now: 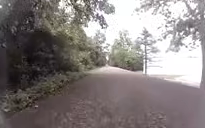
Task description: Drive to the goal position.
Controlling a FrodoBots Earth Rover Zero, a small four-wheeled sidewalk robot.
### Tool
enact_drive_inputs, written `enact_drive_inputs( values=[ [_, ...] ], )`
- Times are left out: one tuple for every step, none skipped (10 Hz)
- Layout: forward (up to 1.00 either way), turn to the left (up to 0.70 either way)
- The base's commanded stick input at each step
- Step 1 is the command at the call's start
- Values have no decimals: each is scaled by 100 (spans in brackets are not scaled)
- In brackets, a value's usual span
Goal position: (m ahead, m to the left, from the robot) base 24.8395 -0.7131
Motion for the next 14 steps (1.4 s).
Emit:
enact_drive_inputs(
  values=[
    [70,0],
    [70,0],
    [70,-4],
    [70,-33],
    [70,-18],
    [70,-9],
    [70,0],
    [70,0],
    [70,0],
    [70,0],
    [70,0],
    [70,0],
    [70,0],
    [70,0]
  ],
)
